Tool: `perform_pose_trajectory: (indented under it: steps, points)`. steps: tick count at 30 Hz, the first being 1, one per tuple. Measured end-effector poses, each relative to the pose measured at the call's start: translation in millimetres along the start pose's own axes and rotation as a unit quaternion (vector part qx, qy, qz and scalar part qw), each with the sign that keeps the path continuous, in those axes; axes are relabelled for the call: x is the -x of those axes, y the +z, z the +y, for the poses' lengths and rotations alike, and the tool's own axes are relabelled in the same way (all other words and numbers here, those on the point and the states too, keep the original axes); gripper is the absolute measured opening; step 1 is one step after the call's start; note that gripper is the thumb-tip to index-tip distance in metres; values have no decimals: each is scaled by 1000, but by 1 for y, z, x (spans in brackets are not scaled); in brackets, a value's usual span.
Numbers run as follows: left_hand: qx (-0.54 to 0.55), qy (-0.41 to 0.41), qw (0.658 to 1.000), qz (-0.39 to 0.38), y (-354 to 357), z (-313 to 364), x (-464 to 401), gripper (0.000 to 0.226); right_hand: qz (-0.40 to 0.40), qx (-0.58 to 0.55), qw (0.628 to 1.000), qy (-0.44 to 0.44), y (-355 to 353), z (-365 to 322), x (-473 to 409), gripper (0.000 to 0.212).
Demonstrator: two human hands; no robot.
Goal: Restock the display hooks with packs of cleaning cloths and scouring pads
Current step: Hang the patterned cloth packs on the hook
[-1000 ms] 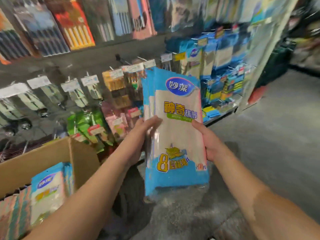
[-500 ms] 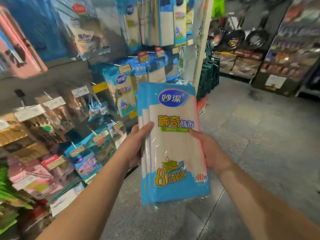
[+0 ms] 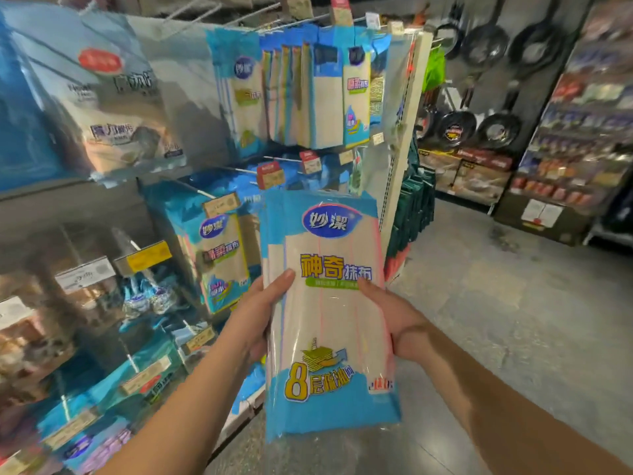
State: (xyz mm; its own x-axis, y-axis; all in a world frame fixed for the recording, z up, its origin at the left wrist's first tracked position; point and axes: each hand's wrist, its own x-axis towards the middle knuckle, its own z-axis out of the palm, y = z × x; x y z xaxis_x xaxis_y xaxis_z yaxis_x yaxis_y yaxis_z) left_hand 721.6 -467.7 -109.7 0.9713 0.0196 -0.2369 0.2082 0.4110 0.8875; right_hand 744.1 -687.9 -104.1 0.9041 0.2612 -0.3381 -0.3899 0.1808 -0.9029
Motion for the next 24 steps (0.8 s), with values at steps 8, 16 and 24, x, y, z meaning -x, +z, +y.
perform_pose_trajectory:
  steps: [8,16,24]
  points:
    - [-8,56,998,-11,-8,65,-114,54,14,67,978,-198,16,-117,-132,74]
    - [-17,107,994,24,-5,112,-188,49,-5,158,928,-336,40,-252,-249,26]
    - [-66,169,980,84,24,155,-263,47,-146,74,934,-317,39,-319,-355,33]
